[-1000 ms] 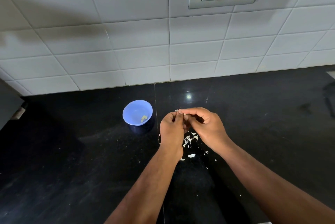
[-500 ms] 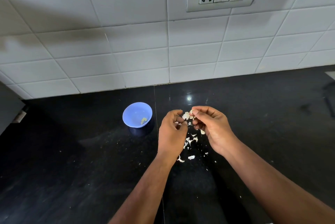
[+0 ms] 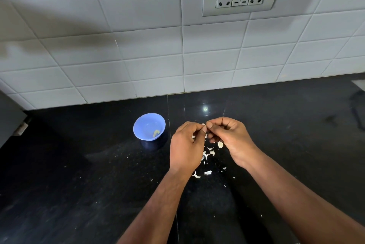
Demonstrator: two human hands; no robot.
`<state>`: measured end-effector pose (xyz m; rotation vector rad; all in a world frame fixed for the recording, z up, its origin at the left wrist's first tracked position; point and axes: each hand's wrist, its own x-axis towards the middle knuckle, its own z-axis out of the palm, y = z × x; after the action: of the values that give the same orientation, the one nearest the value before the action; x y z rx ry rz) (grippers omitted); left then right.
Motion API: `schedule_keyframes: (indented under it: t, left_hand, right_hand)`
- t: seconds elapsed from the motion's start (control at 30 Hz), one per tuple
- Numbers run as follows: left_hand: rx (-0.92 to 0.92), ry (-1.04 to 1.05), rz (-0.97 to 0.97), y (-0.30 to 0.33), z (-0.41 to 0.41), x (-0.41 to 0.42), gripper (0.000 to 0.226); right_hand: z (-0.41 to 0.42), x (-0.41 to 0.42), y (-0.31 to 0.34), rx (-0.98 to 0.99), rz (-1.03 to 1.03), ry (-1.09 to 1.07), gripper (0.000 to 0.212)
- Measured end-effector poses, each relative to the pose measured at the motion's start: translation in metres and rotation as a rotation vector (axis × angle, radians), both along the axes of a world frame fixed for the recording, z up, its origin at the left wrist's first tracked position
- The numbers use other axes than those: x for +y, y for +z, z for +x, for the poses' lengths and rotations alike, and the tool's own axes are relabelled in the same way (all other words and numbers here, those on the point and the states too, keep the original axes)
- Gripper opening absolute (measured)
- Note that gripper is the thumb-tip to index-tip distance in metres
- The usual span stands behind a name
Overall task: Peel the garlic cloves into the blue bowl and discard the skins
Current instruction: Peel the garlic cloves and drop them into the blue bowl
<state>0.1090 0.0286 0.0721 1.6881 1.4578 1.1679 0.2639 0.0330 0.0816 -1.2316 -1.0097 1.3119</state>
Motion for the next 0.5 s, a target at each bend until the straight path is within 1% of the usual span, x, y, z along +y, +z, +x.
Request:
schedule_keyframes:
  t: [0.1, 0.27, 0.4, 0.5]
  left_hand:
    - [-0.095, -0.017, -0.055, 0.0011, 0.0002, 0.0016, 0.014]
    - [-0.241, -0.043, -0.186, 0.0033, 0.0009, 0.0065, 0.019]
    - [-0.278, -0.036, -0.186, 0.0063, 0.0025, 0.0068, 0.018]
    - [-0.21, 0.024, -0.14, 0.0037, 0.0058, 0.0067, 0.014]
  right_hand:
    - [0.0016, -0.0003, 0.0001, 0.003, 0.005, 0.014, 0.012]
    - [0.0035, -0.0002, -0.0041, 0.079, -0.01, 0.016, 0.013]
    - [0.002, -0.0009, -0.0044, 0.139, -0.014, 0.023, 0.015]
    - [-0.0031, -0.0016, -0.0033, 0.143, -0.014, 0.007, 0.016]
